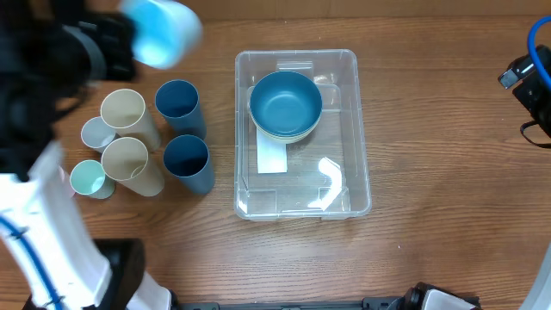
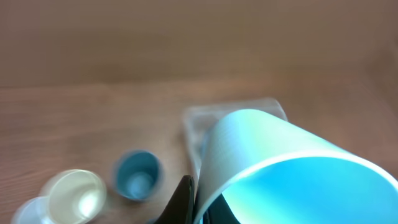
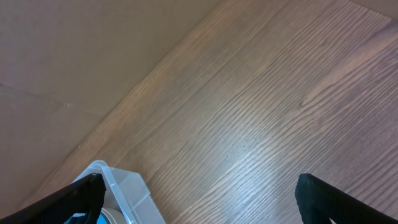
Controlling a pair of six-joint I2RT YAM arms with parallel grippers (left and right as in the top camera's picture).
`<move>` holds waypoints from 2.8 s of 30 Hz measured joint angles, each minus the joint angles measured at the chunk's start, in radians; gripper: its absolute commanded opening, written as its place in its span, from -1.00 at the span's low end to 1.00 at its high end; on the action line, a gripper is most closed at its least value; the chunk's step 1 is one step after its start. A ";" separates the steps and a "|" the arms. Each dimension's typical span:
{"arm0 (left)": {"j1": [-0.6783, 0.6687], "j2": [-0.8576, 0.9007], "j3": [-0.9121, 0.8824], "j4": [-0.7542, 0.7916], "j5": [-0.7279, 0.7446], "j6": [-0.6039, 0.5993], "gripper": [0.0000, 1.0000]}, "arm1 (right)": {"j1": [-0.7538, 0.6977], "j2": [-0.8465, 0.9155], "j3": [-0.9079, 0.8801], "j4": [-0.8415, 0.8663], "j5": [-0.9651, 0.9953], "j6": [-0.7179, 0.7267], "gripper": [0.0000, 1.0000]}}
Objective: Pack container
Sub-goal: 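Grasp the small light-blue cup and place it in the bin, then move the left gripper to the pink cup and grasp it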
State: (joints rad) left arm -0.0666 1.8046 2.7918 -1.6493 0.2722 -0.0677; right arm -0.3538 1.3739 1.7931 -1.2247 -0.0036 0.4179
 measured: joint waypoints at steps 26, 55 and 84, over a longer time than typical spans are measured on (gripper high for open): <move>-0.627 0.774 -0.166 0.226 -0.294 0.039 -0.78 | 0.000 0.001 0.000 0.000 0.000 0.000 1.00; 0.577 -0.135 -0.425 -0.030 -0.312 -0.190 0.43 | 0.000 0.001 0.000 0.001 0.000 0.000 1.00; 0.797 0.203 -1.125 0.515 -0.285 -0.248 0.16 | 0.000 0.001 0.000 0.001 0.000 0.000 1.00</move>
State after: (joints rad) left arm 0.7307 2.0071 1.6672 -1.1343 -0.0128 -0.3153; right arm -0.3538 1.3750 1.7931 -1.2240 -0.0040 0.4183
